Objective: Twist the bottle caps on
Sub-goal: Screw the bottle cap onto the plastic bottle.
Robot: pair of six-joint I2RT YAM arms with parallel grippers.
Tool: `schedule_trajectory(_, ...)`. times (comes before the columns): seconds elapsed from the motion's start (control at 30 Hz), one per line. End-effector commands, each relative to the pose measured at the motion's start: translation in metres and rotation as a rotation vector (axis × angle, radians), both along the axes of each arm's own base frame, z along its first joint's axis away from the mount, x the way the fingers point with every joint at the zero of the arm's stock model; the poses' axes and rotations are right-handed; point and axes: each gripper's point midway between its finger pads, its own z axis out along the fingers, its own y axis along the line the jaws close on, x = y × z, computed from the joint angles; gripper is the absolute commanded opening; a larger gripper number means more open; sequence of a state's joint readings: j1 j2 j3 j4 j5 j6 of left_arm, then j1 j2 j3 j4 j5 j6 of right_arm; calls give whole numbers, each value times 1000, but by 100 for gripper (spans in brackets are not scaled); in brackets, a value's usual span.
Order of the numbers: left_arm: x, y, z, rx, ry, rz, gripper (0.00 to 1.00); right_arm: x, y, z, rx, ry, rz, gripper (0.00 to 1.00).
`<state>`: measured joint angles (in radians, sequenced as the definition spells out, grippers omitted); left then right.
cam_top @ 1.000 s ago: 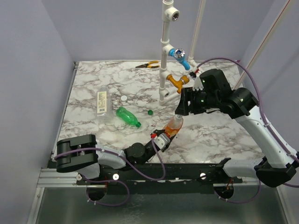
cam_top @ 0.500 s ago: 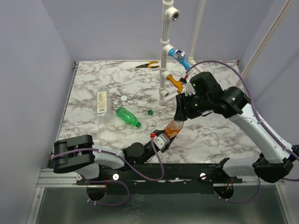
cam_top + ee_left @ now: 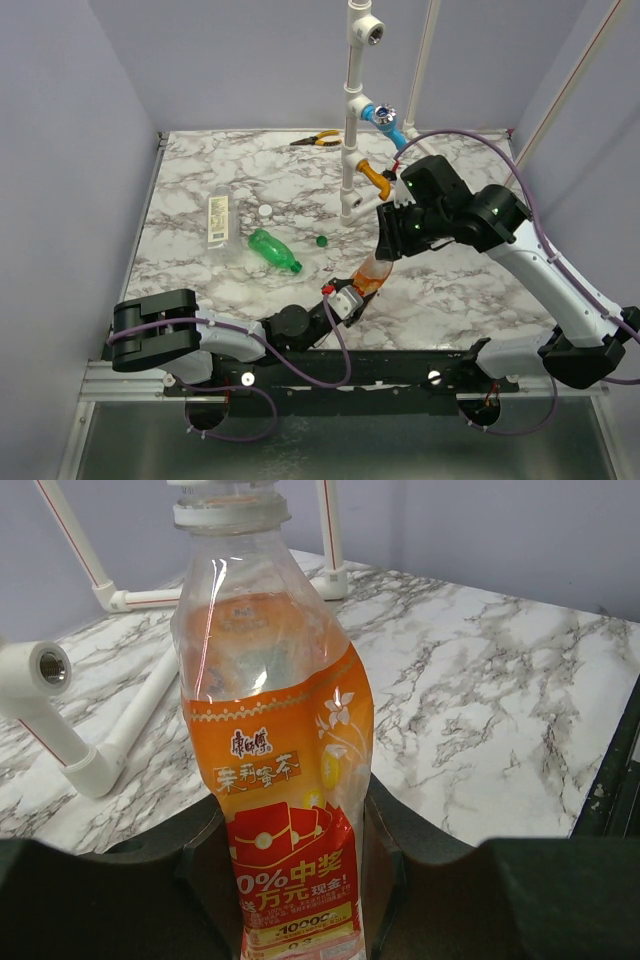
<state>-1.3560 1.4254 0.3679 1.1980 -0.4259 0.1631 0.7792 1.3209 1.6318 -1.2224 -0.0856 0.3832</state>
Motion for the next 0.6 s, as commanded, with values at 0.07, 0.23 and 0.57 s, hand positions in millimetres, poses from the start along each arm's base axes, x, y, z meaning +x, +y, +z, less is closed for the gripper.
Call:
schedule_trajectory(0.07, -4, -3, 6, -26, 5, -30, 0, 0, -5, -1, -29, -5, -16, 40)
schedule_trajectory(0.23, -2, -3, 9, -27, -3, -19, 0, -1, -6, -7, -39, 12, -28, 32)
schedule_trajectory(0.57, 9, -9, 25, -42, -37, 39, 0, -1, -7, -23, -40, 66, -126, 26)
